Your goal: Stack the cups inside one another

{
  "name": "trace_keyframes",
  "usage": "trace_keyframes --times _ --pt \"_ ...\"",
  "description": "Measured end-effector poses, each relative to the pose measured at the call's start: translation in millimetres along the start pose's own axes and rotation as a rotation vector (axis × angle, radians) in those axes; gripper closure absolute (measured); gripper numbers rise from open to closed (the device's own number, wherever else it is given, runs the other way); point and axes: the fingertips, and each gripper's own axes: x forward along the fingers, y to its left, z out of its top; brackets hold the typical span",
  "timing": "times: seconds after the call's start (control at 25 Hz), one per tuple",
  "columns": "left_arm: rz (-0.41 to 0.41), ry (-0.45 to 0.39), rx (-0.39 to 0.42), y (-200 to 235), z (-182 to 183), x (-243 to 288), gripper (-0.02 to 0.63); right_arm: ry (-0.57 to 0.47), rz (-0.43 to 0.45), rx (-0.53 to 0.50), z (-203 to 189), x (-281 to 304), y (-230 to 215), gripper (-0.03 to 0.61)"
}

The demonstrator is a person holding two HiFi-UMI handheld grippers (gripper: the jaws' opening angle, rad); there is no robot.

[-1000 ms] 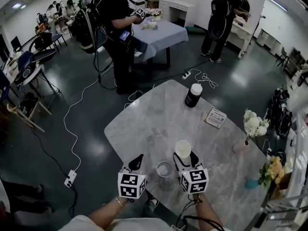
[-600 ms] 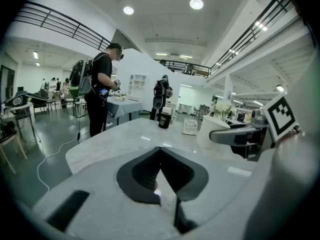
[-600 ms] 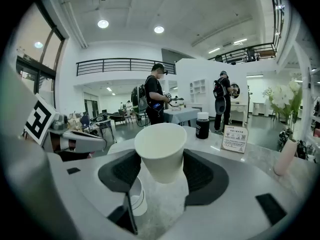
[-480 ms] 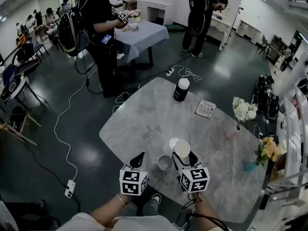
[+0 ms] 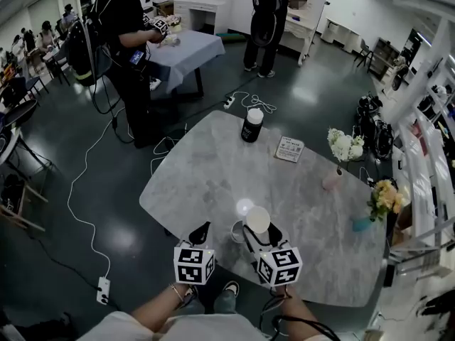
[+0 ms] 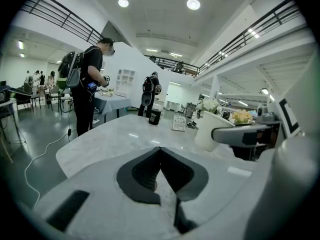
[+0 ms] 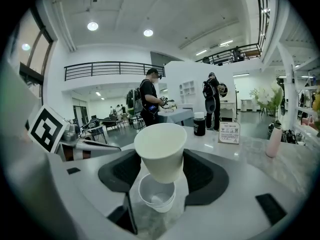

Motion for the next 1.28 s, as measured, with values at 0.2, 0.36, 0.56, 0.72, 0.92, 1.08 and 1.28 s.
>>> trace_keyframes --times 0.2,0.36,0.56,0.72,0.92,1.08,1.28 --pt "-0.023 0.014 0.007 -1 -7 -5 0.611 0.018 0.004 0.006 -12 0 18 0.336" --pt "-0.021 0.026 0.014 3 -14 -12 0.611 0.019 0.004 0.018 -19 0 24 0.336" --pt "-0.008 0.034 0.013 5 -21 -19 0.611 0.033 -0.007 0.03 -27 -2 23 0.336" --pt "0.003 0.04 0.01 8 -25 -20 0.611 0.036 -0.005 0.042 -33 0 21 0.336" --pt "0.018 0.046 0.0 11 -28 -21 0.611 0.052 0.001 0.04 -39 6 22 0.336" --pt "0.025 0.05 -0.003 13 -30 -21 0.611 0.05 0.007 0.046 -42 9 22 0.336" --pt "0.033 0.056 -0.009 14 -33 -19 0.611 0.078 -0.004 0.011 -50 11 23 0.305"
